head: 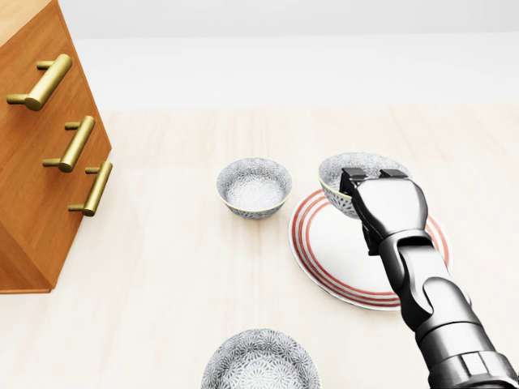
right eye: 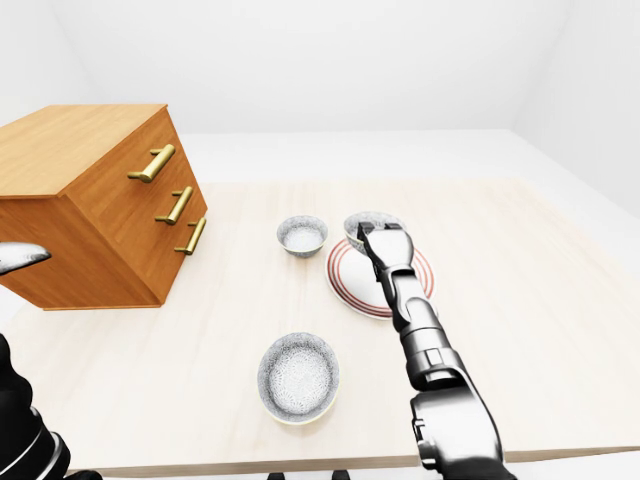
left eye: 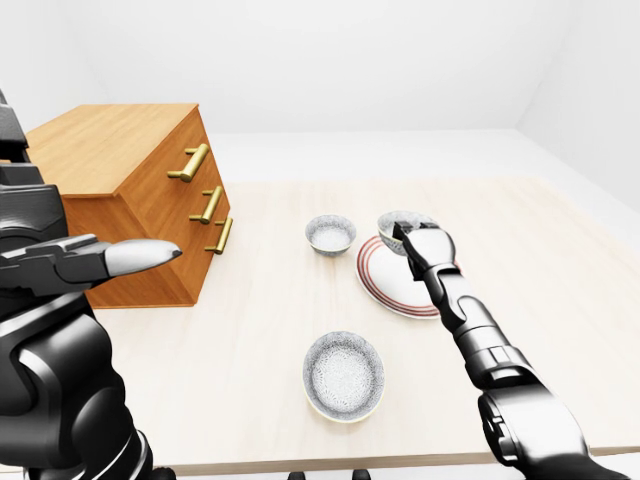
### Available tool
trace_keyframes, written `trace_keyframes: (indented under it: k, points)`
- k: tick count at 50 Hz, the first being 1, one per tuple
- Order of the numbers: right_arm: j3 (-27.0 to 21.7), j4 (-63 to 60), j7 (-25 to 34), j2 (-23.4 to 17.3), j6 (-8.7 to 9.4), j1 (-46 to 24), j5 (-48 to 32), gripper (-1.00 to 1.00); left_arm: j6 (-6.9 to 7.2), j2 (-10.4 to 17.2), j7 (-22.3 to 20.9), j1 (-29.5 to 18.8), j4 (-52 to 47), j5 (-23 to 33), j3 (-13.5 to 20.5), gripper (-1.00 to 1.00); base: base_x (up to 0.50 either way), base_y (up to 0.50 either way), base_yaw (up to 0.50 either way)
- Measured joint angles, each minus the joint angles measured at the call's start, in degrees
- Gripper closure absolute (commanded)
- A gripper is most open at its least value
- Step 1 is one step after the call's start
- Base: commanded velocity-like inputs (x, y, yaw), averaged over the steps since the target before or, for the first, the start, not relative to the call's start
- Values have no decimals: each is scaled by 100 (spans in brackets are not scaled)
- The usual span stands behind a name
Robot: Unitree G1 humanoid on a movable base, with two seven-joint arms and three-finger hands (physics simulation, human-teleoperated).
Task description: Put the bowl in the middle on the plate.
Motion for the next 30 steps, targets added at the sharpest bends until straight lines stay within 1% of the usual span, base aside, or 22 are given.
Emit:
trace_keyframes:
  k: [7, 14, 23, 30]
  points:
    - [98, 1030, -685, -90, 0, -322, 47, 100, 0, -9, -17, 11, 20, 33, -13, -100, 0, 0, 0]
    - [171, 1729, -1183, -173, 0, -523, 119, 100, 0, -28, -40, 26, 32, 74, -29, -100, 0, 0, 0]
    - [192, 2274, -1570, -292, 0, -684, 245, 100, 0, -52, -69, 43, 35, 116, -41, -100, 0, 0, 0]
    - [185, 2546, -1657, -369, 0, -798, 329, 100, 0, -61, -78, 46, 31, 124, -37, -100, 0, 0, 0]
